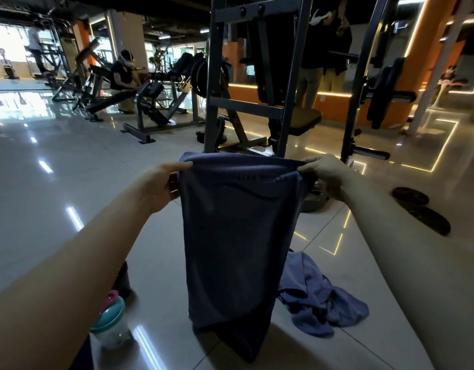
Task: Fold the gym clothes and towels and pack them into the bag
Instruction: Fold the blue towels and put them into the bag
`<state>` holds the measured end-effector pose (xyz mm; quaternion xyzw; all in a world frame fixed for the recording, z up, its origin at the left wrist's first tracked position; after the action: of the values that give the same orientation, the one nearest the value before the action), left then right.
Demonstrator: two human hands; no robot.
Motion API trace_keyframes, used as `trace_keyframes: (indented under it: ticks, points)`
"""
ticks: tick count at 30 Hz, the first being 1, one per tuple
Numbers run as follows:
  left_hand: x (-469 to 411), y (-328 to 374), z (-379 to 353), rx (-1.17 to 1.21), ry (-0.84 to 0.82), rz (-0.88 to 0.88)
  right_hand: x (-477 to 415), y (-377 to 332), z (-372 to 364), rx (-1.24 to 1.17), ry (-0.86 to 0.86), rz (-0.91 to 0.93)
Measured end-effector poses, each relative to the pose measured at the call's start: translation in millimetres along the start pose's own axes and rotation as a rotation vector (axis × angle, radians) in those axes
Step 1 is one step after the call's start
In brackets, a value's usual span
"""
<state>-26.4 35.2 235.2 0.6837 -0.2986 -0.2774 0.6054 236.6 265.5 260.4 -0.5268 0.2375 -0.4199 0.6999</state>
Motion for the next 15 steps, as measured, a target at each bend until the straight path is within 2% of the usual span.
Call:
trace_keyframes:
  ticks: [2,4,6,7,10,12,15]
  points:
    - [-6.5,-3.0,2.5,-0.008,0.072,-0.027,-6.0,2.6,-4.6,0.183,0.113,0.048]
    - [-15.2,-9.8,6.2,-0.197,0.214,-0.085,-14.3,5.6,-9.0,0.503,0.292,0.079]
    - [-18.9,-14.7,7.1,-0.354,0.357,-0.146,-24.9,9.8,-16.5,0.601,0.354,0.066]
    - [-21.2,-19.7,7.0,-0.351,0.391,-0.139,-32.7,13.8,-21.3,0.541,0.323,0.041]
    - [-28.4,-27.3,5.4,-0.158,0.424,-0.090,-48.5,23.5,-35.2,0.103,0.206,-0.070]
    - [-37.7,-28.0,6.1,-0.045,0.469,-0.130,-61.2,25.3,-40.2,-0.130,0.201,-0.046]
    - [-46.7,-16.1,2.9,0.078,0.481,-0.272,-68.4,12.9,-42.2,-0.338,0.228,0.062]
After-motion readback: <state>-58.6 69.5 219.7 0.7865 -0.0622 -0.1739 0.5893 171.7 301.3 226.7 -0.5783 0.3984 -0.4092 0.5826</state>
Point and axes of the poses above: each hand's wrist, its own x-axis away from the middle knuckle, its own z-axis out of the back of the hand, y = z × x, the point moved 2 cm from there along -x, towards the middle knuckle, and after that the axes turned 8 degrees about -z, right-handed, at the moved point
